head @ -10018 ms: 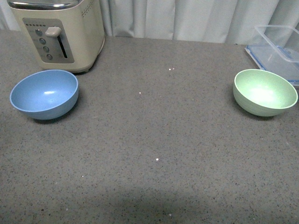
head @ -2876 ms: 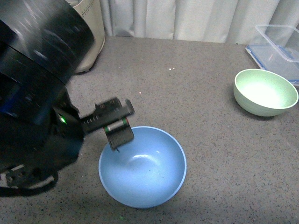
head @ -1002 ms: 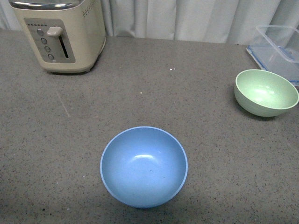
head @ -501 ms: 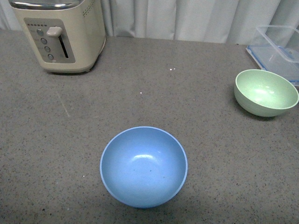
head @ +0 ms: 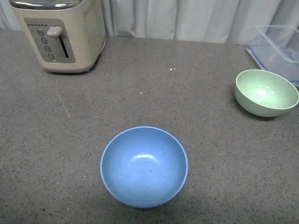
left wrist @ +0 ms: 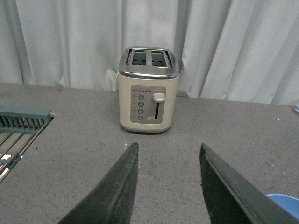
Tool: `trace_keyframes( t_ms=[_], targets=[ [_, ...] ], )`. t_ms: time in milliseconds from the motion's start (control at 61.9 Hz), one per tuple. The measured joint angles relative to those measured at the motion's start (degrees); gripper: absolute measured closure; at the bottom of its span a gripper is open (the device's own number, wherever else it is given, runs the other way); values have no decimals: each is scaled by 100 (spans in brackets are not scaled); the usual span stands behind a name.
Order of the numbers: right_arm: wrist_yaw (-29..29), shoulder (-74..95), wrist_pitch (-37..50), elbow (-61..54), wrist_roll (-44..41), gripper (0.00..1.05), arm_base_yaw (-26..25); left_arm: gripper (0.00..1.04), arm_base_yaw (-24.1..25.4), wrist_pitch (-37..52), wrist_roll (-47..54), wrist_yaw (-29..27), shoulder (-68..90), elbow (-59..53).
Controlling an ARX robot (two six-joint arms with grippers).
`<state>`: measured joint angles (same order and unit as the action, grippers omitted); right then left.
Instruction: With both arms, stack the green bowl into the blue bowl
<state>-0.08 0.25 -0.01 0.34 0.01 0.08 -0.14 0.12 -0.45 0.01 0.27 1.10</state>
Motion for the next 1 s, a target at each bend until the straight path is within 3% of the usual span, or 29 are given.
trace_keyframes(
  t_ms=[65,162,226,339,485,582,662,1002],
  targets=[
    [96,22,-42,7,-9,9,24,52,0,0,0,0,0,0],
    [997,758,-656,326,-4,9,74,36,0,0,2,-2,-2,0],
    [861,1331,-442,468,-48,9,-111,24,0,0,0,0,-7,0],
    [151,2610,540,643,-437,9,-546,5,0,0,9,0,-4,0],
    [-1049,5104,1891,1285,-1263,9,-1012,6,0,0,13,-2,-7,-2],
    [-1631,6220,1799,1836,-1718,9,-1082,6,0,0,15,0,-7,0],
    [-2214,7265,990,2514,-2343,9,-1071,6,0,0,17,0,-7,0],
    [-2201,9350,420,3838,-3823,9,-667,6,0,0,17,0,-7,0]
  ],
)
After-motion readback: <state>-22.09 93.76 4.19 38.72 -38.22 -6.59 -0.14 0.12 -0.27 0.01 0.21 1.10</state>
